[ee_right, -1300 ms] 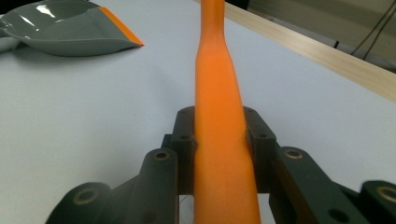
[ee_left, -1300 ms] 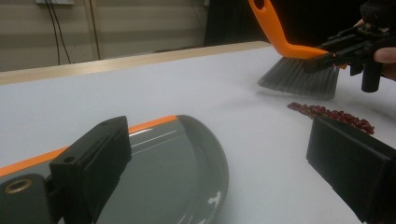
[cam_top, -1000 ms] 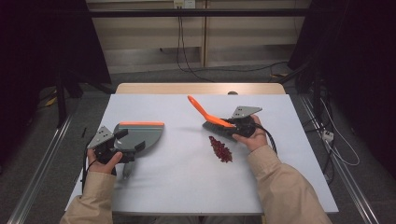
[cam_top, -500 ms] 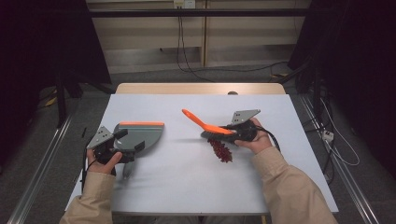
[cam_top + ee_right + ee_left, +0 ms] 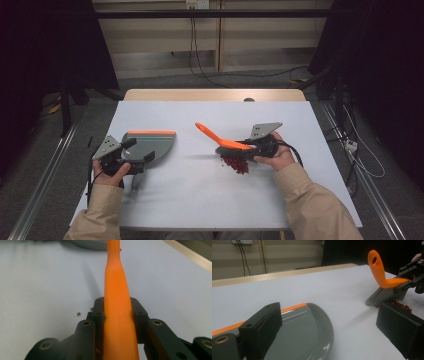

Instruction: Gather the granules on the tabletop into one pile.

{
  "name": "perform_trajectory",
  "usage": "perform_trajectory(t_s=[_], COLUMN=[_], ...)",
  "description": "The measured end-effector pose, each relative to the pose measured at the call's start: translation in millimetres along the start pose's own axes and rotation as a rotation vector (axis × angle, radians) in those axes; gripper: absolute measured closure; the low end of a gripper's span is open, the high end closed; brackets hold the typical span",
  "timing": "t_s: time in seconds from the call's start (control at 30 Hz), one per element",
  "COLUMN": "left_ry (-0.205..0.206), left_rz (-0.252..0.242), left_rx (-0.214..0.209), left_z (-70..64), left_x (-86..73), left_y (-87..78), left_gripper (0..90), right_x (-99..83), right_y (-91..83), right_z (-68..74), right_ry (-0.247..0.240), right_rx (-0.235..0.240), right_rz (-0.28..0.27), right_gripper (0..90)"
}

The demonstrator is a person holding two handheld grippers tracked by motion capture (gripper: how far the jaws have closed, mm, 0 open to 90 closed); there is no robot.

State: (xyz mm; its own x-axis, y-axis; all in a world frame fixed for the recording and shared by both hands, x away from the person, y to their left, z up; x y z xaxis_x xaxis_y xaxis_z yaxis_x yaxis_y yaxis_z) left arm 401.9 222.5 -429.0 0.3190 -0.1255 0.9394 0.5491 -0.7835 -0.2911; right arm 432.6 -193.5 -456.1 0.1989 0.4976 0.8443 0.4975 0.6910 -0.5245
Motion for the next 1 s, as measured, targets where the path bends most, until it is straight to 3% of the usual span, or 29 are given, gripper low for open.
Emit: perform_trajectory(t_s=[0.27, 0.33, 0.57, 0.77, 0.87, 1.0], left_ry=[0.002, 0.002, 0.000, 0.010, 0.033, 0.025], left_rz=[-0.003, -0.003, 0.015, 0.063, 0.102, 0.128], left_rx=[-0.001, 0.000, 0.000, -0.017, -0.015, -0.011], left_z=[-1.1, -0.9, -2.3, -8.5, -11.3, -13.8], left_x=[0.5, 0.7, 0.5, 1.5, 0.2, -1.3], left_y=[0.5, 0.5, -1.6, -1.6, -3.5, -5.8], left_gripper=[6.3, 6.3, 6.2, 6.2, 6.2, 6.5], right_x=[1.2, 2.1, 6.7, 5.2, 1.6, -2.4], right_y=[-2.4, -3.0, -10.4, -22.6, -27.4, -32.7], right_z=[1.8, -0.2, -6.4, -8.2, -6.5, -4.5], right_ry=[0.054, 0.091, 0.163, 0.214, 0.251, 0.289], right_rx=[-0.022, -0.027, -0.108, -0.187, -0.206, -0.238], right_rz=[-0.025, -0.055, -0.085, -0.079, -0.092, -0.109], right_gripper=[71.3, 71.2, 71.2, 71.2, 71.2, 71.2])
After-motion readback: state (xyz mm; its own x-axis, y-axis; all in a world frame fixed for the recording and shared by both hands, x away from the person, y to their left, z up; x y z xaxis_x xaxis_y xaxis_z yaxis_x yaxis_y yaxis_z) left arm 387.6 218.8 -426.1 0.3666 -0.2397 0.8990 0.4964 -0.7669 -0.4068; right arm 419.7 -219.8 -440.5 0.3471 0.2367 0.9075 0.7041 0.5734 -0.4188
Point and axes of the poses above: each handheld gripper's, and its own axes: y roughly forward along the jaws, x roughly out of its top, z roughly to its left, the point moved 3 cm from there along y, roughly forward along the jaws, and after that the axes turned 9 degrees about -x, right-handed, at the moved point
